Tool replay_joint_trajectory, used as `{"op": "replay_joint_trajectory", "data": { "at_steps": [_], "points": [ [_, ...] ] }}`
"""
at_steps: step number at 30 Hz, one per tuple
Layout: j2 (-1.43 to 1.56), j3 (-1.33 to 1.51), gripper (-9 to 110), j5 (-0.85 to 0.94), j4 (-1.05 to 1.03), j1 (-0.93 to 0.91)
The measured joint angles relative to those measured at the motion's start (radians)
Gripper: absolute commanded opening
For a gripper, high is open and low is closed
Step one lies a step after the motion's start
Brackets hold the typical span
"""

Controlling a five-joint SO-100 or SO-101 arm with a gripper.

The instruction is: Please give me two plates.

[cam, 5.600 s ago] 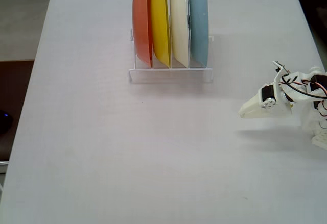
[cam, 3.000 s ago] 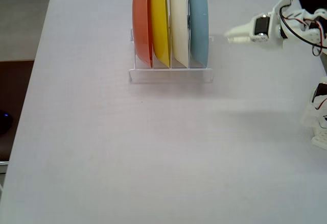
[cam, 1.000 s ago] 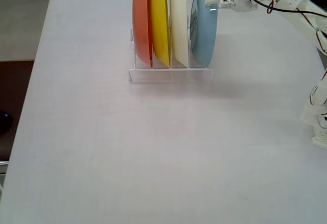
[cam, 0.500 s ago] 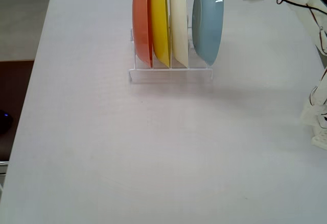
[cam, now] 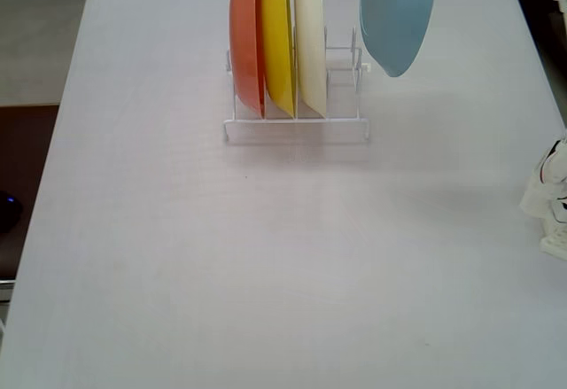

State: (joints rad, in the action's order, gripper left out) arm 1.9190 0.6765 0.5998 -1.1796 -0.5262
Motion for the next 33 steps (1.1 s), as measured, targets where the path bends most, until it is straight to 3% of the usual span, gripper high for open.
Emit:
{"op": "replay_joint_trajectory", "data": {
  "at_steps": [7, 14, 24, 33],
  "points": [
    [0.067, 0.0, -1, -0.061, 0.034, 0.041],
    [0.109, 0.0, -1, -0.169, 0.103, 0.198],
    [0.11, 0.034, -1, -0.242, 0.308, 0.462],
    [0.094, 0.149, -1, -0.272, 0.557, 0.588]
  ]
}}
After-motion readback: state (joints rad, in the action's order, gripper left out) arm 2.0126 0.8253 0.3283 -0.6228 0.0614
